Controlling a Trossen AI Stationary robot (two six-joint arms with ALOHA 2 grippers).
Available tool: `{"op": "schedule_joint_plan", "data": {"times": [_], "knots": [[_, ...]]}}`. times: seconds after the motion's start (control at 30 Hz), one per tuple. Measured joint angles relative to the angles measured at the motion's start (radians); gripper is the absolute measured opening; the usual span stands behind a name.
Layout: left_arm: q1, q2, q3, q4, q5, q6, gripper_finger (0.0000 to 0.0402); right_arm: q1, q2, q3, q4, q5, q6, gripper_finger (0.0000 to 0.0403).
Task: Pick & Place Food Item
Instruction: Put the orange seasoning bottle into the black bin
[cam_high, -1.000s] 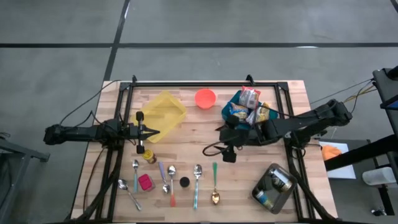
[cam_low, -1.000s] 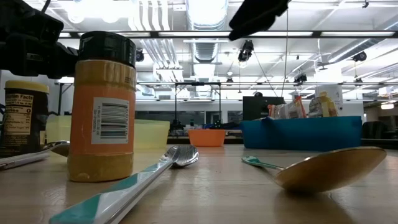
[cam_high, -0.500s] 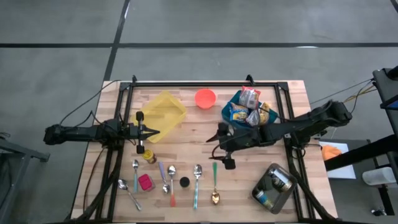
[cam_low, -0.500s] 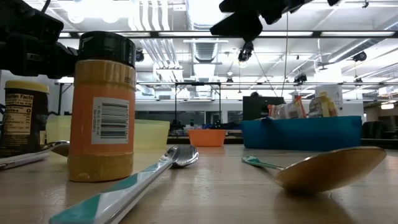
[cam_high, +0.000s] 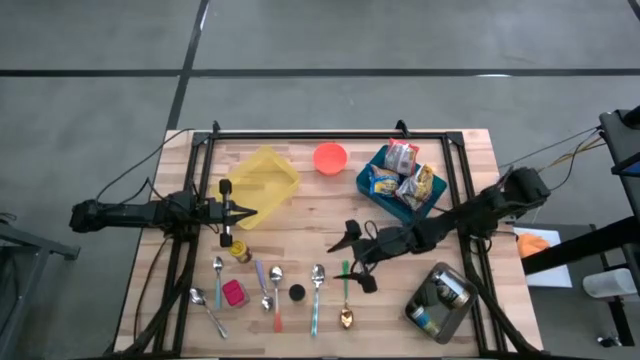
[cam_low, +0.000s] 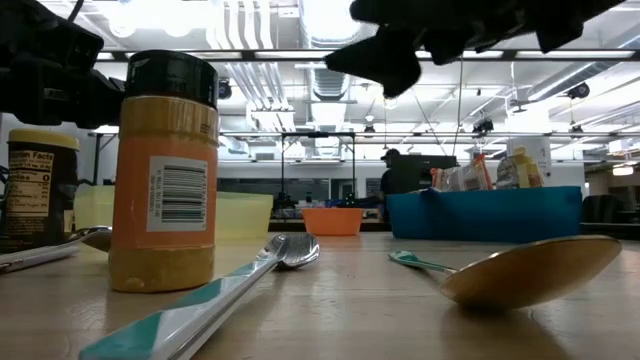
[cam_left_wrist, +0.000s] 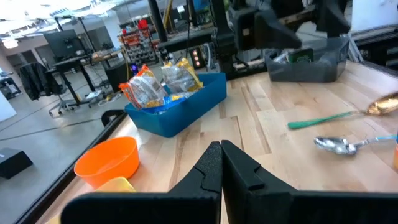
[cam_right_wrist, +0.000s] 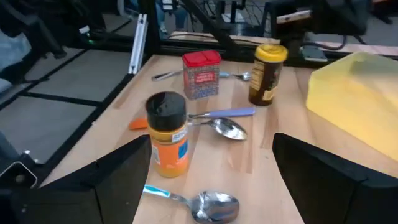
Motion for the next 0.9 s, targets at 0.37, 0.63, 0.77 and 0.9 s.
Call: {"op": "schedule_joint_plan", "data": {"times": [0.37,0.63,0.77,0.9], "knots": [[0.000,0.021,0.000,0.000,0.000,0.000,0.0000,0.007,0.228,0.143,0.095,-0.096,-0.007,0.0334],[0.000,0.047,0.000,0.000,0.001,0.000,0.0000,0.008,0.373,0.290,0.067,-0.118,-0.067,0.0334],[0.000,0.061,0.000,0.001,-0.001,-0.004,0.0000,0.006,0.413,0.343,0.048,-0.132,-0.067,0.0334],[0.000,0.071,0.000,0.004,-0.001,-0.005,0.0000,0.006,0.432,0.368,0.045,-0.140,-0.067,0.0334]]}}
